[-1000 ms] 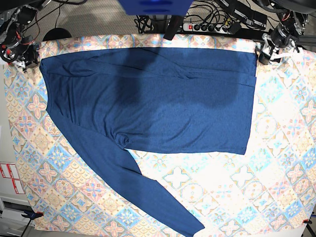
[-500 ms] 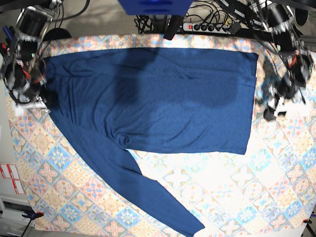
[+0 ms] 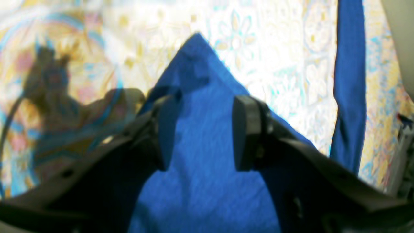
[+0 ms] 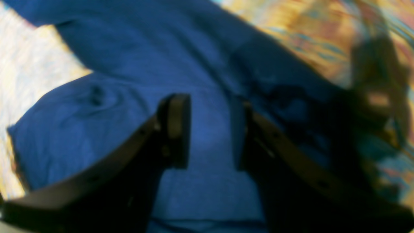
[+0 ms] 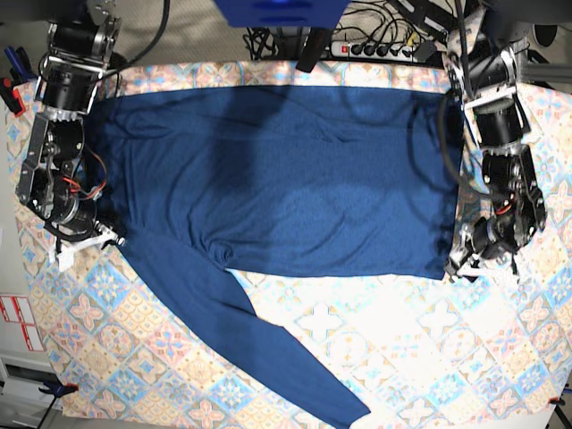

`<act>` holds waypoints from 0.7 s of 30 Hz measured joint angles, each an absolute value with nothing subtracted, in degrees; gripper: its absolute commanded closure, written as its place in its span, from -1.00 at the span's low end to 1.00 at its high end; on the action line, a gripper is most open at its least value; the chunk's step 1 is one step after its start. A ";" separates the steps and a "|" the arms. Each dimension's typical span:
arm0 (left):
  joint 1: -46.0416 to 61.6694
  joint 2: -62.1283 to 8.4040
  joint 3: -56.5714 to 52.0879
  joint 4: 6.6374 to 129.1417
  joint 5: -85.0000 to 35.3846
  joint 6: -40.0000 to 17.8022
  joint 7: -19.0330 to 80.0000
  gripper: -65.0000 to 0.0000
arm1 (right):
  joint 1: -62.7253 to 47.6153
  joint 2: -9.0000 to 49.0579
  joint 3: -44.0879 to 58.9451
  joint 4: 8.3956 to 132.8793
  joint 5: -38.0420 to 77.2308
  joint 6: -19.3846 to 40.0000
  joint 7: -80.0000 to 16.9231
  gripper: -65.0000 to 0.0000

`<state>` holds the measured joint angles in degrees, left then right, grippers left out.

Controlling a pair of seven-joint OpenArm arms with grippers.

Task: Fold the T-shirt properly
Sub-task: 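Grasp the shirt's side edges below the armpits with both grippers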

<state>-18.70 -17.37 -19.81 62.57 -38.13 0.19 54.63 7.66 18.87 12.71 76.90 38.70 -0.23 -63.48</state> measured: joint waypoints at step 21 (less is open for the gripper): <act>-26.83 -15.70 -7.99 37.34 -26.74 -0.01 32.95 0.13 | 7.44 18.94 12.80 77.17 37.26 -0.49 -63.72 0.38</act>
